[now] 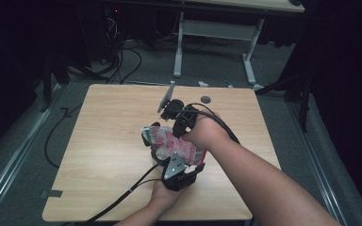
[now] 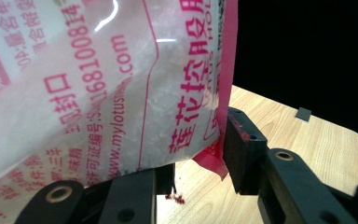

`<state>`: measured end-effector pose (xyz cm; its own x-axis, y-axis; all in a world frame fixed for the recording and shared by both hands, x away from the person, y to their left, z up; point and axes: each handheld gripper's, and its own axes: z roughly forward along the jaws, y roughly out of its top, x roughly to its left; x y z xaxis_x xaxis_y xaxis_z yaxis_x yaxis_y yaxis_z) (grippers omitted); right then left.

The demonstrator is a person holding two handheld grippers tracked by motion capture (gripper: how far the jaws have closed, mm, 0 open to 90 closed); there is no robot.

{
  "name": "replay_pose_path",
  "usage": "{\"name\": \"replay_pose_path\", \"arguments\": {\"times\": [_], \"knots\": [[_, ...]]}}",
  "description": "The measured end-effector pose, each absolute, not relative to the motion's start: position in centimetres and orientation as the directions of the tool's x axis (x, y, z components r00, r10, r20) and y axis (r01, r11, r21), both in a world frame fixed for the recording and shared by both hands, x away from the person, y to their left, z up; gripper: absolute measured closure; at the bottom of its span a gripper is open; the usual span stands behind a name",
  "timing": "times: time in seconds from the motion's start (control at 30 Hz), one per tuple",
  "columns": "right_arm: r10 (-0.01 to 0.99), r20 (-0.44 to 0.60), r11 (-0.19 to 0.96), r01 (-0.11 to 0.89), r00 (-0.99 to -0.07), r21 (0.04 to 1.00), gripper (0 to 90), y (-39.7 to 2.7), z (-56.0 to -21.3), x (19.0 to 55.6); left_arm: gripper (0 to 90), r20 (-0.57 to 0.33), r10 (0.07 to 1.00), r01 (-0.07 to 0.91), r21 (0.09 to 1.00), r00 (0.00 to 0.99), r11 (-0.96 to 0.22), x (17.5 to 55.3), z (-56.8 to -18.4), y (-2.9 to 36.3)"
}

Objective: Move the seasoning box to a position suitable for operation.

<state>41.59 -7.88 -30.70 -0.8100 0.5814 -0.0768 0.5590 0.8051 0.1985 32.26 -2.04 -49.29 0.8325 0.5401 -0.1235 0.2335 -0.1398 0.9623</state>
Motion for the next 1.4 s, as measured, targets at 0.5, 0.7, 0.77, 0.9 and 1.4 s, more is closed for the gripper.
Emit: {"name": "replay_pose_path", "arguments": {"times": [0.5,0.7,0.77,0.9,1.4], "knots": [[0.579,-0.077,0.807,0.557,-0.812,0.197,89.5,-7.69,-31.29,41.77,66.6,-0.122,0.535,0.233,0.962,0.836,-0.144,32.26,-49.33,-2.08],[0.578,-0.078,0.808,0.556,-0.813,0.192,89.5,-7.51,-31.16,41.83,66.2,-0.119,0.53,0.226,0.964,0.839,-0.14,32.13,-49.21,-2.08],[0.576,-0.081,0.81,0.553,-0.814,0.194,89.5,-7.5,-31.1,41.89,66.1,-0.122,0.533,0.228,0.964,0.837,-0.137,32.16,-49.16,-2.05],[0.578,-0.084,0.809,0.556,-0.812,0.19,89.5,-7.28,-30.98,41.85,65.9,-0.123,0.534,0.226,0.965,0.836,-0.133,32.18,-49.08,-2.02],[0.577,-0.082,0.808,0.553,-0.812,0.203,89.5,-7.6,-30.71,41.68,65.6,-0.104,0.533,0.211,0.967,0.84,-0.144,32.22,-49.22,-2.13]]}}
